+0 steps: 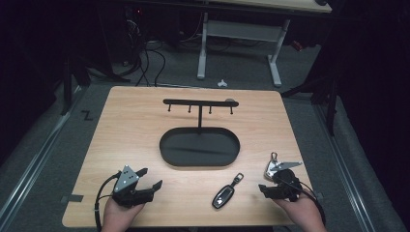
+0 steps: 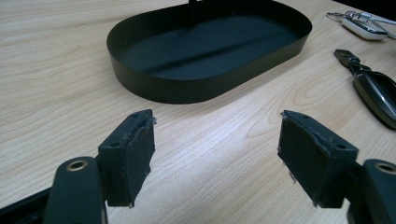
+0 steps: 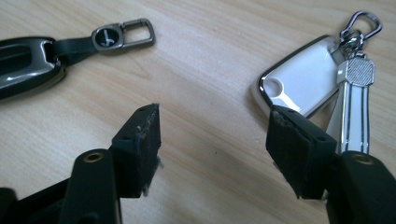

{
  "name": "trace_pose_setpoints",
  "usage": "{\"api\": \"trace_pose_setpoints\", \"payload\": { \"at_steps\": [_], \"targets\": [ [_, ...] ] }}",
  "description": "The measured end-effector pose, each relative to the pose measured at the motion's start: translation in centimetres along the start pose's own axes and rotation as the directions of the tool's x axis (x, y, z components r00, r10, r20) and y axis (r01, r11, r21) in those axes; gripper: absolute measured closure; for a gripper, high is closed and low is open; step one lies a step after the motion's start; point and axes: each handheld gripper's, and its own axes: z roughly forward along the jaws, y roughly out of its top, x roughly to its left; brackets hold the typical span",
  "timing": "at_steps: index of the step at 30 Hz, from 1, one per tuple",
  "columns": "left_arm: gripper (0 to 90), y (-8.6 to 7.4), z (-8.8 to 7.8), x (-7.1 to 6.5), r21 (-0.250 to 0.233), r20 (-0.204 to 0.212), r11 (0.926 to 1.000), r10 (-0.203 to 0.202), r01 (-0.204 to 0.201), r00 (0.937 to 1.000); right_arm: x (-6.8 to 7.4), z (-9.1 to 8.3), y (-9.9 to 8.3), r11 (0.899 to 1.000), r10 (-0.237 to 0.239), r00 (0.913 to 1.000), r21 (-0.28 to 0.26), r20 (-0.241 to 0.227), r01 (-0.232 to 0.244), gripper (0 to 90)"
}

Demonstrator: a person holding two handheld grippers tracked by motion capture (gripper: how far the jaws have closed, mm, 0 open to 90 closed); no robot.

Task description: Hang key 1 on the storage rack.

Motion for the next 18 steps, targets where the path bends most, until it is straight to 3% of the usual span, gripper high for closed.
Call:
{"api": "trace_pose_setpoints", "payload": {
  "at_steps": [7,12,15,18],
  "targets": [
    [27.4,0.0,0.2,-0.1,0.019,-0.011,0.9998,0.003,-0.003,0.9999,-0.1,-0.3,1.1,0.994,0.002,1.0000,0.112,-0.004,-0.001,35.5],
    [24.9,0.0,0.4,0.0,0.032,-0.025,0.9995,-0.005,0.005,0.9997,-0.3,-0.5,1.7,0.988,0.012,0.9998,0.152,-0.012,-0.010,36.3],
    [22.7,0.0,0.5,-0.1,0.041,-0.026,0.9991,-0.008,0.009,0.9996,0.0,-0.7,2.0,0.984,-0.021,0.9995,0.174,-0.024,0.025,32.8],
    [22.4,0.0,0.7,-0.3,0.060,-0.041,0.9981,0.014,-0.012,0.9991,0.7,-0.8,2.6,0.979,-0.061,0.9978,0.195,-0.027,0.065,29.5]
  ]
}}
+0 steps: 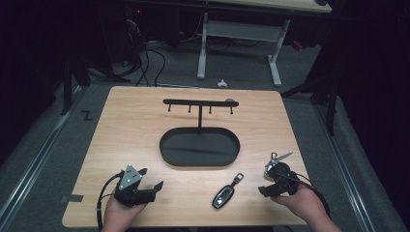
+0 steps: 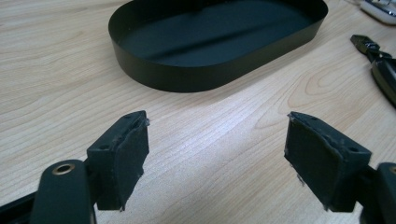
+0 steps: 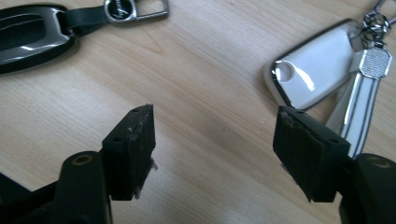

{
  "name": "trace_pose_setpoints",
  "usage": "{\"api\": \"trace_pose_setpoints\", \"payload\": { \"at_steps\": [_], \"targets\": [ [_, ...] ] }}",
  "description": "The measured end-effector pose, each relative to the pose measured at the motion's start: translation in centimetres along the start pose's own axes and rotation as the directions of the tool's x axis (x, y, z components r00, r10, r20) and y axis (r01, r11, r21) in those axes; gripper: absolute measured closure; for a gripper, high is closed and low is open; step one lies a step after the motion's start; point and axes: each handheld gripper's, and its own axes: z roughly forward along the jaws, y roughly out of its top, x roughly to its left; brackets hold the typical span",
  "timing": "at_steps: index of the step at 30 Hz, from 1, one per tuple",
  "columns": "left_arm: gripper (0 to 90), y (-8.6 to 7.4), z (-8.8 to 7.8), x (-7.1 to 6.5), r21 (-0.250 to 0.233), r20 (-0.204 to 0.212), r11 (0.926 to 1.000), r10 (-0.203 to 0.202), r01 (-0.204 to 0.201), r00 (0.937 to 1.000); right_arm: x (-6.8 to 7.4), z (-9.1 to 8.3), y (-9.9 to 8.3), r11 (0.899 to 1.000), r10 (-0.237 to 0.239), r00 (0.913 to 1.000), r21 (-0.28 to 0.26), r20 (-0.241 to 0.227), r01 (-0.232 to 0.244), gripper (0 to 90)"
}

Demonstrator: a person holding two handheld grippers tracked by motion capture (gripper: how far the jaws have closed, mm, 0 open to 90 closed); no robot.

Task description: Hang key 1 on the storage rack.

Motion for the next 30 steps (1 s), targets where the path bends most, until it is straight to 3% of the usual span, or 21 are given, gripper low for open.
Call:
{"api": "trace_pose_setpoints", "payload": {
  "at_steps": [3,4,7,8,10,11,13,14,15,16,19,23,24,25,26,27,30],
  "targets": [
    [24.6,0.0,0.0,-0.1,-0.001,-0.006,1.0000,0.008,-0.008,0.9999,0.6,0.0,0.3,1.000,-0.024,0.9997,0.008,0.011,0.024,31.9],
    [27.6,-0.1,-0.1,-0.1,-0.007,-0.010,0.9999,0.012,-0.012,0.9999,1.3,0.1,0.7,0.999,-0.041,0.9990,0.014,0.017,0.040,39.3],
    [30.6,-0.2,-0.1,0.0,-0.008,-0.014,0.9998,0.019,-0.019,0.9997,1.9,0.5,1.1,0.998,-0.053,0.9986,0.024,0.007,0.053,44.2],
    [31.3,-0.2,-0.1,0.1,0.003,-0.014,0.9998,0.020,-0.020,0.9997,2.5,0.9,1.5,0.997,-0.075,0.9972,0.034,-0.001,0.075,50.5],
    [31.5,-0.2,-0.1,0.1,0.004,-0.014,0.9998,0.022,-0.022,0.9997,2.8,1.2,1.8,0.995,-0.087,0.9961,0.041,-0.008,0.088,53.7],
    [32.0,-0.2,-0.1,0.1,0.002,-0.014,0.9997,0.023,-0.023,0.9996,3.0,1.5,2.1,0.993,-0.115,0.9934,0.041,-0.003,0.115,57.6],
    [33.4,-0.2,-0.1,0.0,0.001,-0.011,0.9994,0.034,-0.034,0.9994,3.6,1.9,2.6,0.992,-0.114,0.9932,0.058,-0.021,0.115,65.2],
    [33.7,-0.2,-0.1,-0.1,0.003,-0.013,0.9991,0.042,-0.041,0.9991,4.1,2.4,3.2,0.988,-0.135,0.9904,0.065,-0.028,0.137,73.1],
    [33.7,-0.2,-0.1,-0.2,0.007,-0.015,0.9987,0.051,-0.051,0.9986,4.1,2.4,3.2,0.988,-0.135,0.9904,0.065,-0.028,0.137,73.1],
    [33.7,-0.2,0.0,-0.3,0.017,-0.019,0.9977,0.066,-0.066,0.9976,4.6,2.9,3.8,0.985,-0.157,0.9869,0.069,-0.040,0.159,81.7],
    [33.0,-0.2,0.0,-0.3,0.015,-0.022,0.9974,0.071,-0.070,0.9973,4.9,3.3,4.3,0.980,-0.186,0.9816,0.070,-0.046,0.188,88.5],
    [32.5,-0.2,0.0,-0.3,0.012,-0.024,0.9974,0.071,-0.071,0.9972,5.1,4.0,5.2,0.975,-0.190,0.9806,0.104,-0.048,0.194,90.0],
    [32.5,-0.2,-0.1,-0.2,0.011,-0.022,0.9975,0.069,-0.069,0.9973,4.9,4.3,5.5,0.966,-0.236,0.9705,0.093,-0.048,0.240,90.0],
    [32.5,-0.2,-0.1,-0.2,0.009,-0.022,0.9977,0.068,-0.068,0.9974,5.2,4.3,5.5,0.974,-0.187,0.9811,0.119,-0.050,0.192,90.0],
    [32.5,-0.2,-0.1,-0.2,0.009,-0.022,0.9977,0.067,-0.067,0.9975,5.4,4.4,5.7,0.976,-0.169,0.9843,0.133,-0.049,0.174,90.0],
    [32.5,-0.2,-0.1,-0.2,0.010,-0.022,0.9977,0.067,-0.067,0.9975,5.3,4.5,5.9,0.972,-0.194,0.9799,0.126,-0.047,0.198,90.0],
    [32.6,-0.1,-0.1,-0.2,0.008,-0.021,0.9976,0.069,-0.069,0.9974,5.5,4.9,6.5,0.973,-0.186,0.9817,0.128,-0.039,0.190,90.0]
  ]
}}
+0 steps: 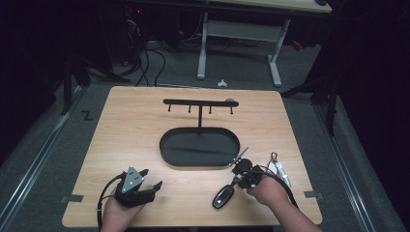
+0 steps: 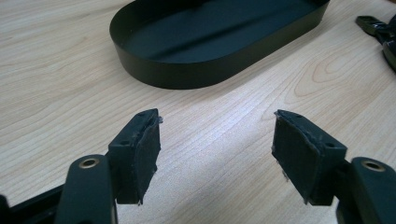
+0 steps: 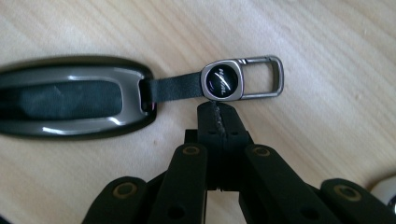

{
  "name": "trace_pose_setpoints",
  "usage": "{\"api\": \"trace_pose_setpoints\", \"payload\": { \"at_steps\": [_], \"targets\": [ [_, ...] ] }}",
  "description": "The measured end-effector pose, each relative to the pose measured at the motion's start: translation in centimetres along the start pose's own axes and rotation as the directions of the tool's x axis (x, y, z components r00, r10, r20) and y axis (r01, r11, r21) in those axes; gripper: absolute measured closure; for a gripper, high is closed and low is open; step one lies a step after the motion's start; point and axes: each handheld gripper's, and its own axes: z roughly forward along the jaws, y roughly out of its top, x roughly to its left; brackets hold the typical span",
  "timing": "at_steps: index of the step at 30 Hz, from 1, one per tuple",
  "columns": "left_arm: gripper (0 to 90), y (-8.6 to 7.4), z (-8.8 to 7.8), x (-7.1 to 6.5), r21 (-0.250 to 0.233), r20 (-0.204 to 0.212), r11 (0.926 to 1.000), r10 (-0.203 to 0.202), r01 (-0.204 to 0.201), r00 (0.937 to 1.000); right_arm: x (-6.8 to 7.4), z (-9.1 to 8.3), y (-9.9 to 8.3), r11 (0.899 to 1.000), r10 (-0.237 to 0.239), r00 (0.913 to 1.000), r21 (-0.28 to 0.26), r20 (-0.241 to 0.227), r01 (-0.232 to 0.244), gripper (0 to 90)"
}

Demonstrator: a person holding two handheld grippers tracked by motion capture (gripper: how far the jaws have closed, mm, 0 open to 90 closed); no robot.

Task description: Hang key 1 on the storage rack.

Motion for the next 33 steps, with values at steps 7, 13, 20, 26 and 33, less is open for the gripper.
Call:
{"api": "trace_pose_setpoints", "payload": {
  "at_steps": [7,13,20,26,33],
  "targets": [
    [32.6,0.0,0.1,0.1,0.002,0.005,1.0000,0.001,-0.001,1.0000,0.7,0.5,2.0,1.000,-0.003,1.0000,-0.020,0.000,0.003,89.8],
    [32.6,-0.1,0.0,0.2,0.004,0.007,1.0000,0.002,-0.002,1.0000,1.5,0.1,2.9,0.999,-0.032,0.9995,-0.034,0.003,0.033,88.0],
    [32.6,0.0,0.2,-0.1,0.008,0.011,0.9999,0.015,-0.015,0.9998,2.9,-2.5,2.1,0.989,-0.035,0.9981,-0.142,-0.050,0.028,88.5],
    [32.6,0.0,0.3,-0.2,0.017,0.018,0.9997,0.019,-0.019,0.9997,7.0,-2.3,0.9,0.981,-0.117,0.9825,-0.169,-0.144,0.092,90.0],
    [32.6,0.0,0.3,-0.3,0.018,0.018,0.9996,0.022,-0.023,0.9996,7.7,-1.1,-0.2,0.985,-0.143,0.9807,-0.118,-0.133,0.128,90.0]
  ]
}}
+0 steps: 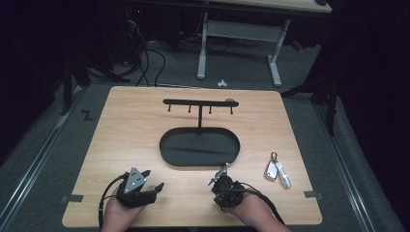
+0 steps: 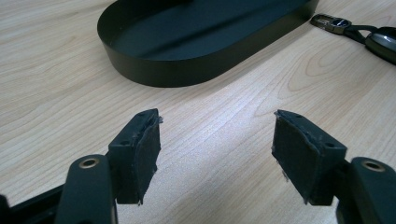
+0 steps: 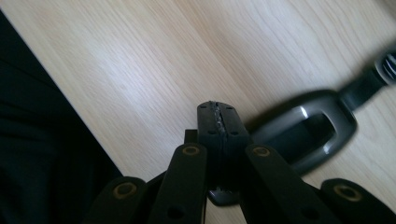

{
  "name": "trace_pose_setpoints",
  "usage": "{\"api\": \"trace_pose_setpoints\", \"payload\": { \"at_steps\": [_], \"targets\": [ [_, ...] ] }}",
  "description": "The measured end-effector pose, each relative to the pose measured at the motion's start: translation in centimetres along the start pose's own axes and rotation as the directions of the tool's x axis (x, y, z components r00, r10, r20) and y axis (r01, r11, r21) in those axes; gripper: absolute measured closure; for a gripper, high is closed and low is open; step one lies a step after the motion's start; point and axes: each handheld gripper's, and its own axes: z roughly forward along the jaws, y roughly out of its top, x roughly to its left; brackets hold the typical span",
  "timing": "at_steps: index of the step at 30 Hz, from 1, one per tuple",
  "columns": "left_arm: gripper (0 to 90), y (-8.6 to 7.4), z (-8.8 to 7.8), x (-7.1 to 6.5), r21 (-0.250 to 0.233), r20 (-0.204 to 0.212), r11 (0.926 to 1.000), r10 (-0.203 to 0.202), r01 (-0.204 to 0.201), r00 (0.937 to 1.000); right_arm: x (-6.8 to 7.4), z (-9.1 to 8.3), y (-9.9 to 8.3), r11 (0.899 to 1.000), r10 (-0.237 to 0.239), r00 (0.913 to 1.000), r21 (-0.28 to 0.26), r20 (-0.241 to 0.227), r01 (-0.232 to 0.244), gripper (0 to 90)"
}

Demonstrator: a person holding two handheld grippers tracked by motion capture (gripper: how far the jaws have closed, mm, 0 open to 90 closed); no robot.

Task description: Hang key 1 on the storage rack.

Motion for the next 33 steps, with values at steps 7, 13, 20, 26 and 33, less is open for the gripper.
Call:
{"api": "trace_pose_setpoints", "payload": {
  "at_steps": [7,13,20,26,33],
  "targets": [
    [32.5,0.0,0.1,0.0,0.007,0.005,1.0000,0.002,-0.002,1.0000,-2.1,-1.0,-2.3,0.998,0.058,0.9971,0.015,0.049,-0.059,90.0],
    [32.4,0.0,0.2,0.1,0.010,0.005,1.0000,-0.001,0.001,1.0000,-2.7,-1.6,-2.8,0.997,0.070,0.9958,0.009,0.059,-0.071,86.9],
    [31.3,-0.1,0.0,0.1,0.002,-0.004,1.0000,-0.008,0.008,1.0000,-3.1,-3.1,-1.6,0.996,0.078,0.9911,-0.049,0.107,-0.073,68.0],
    [31.3,-0.1,0.2,0.1,0.010,0.000,0.9999,-0.005,0.005,1.0000,-3.7,-3.6,-0.3,0.994,0.091,0.9890,-0.062,0.117,-0.084,60.7],
    [31.3,-0.1,0.1,0.2,0.007,0.000,0.9999,-0.008,0.008,1.0000,-4.1,-3.4,1.3,0.994,0.107,0.9822,-0.039,0.155,-0.102,55.4]
  ]
}}
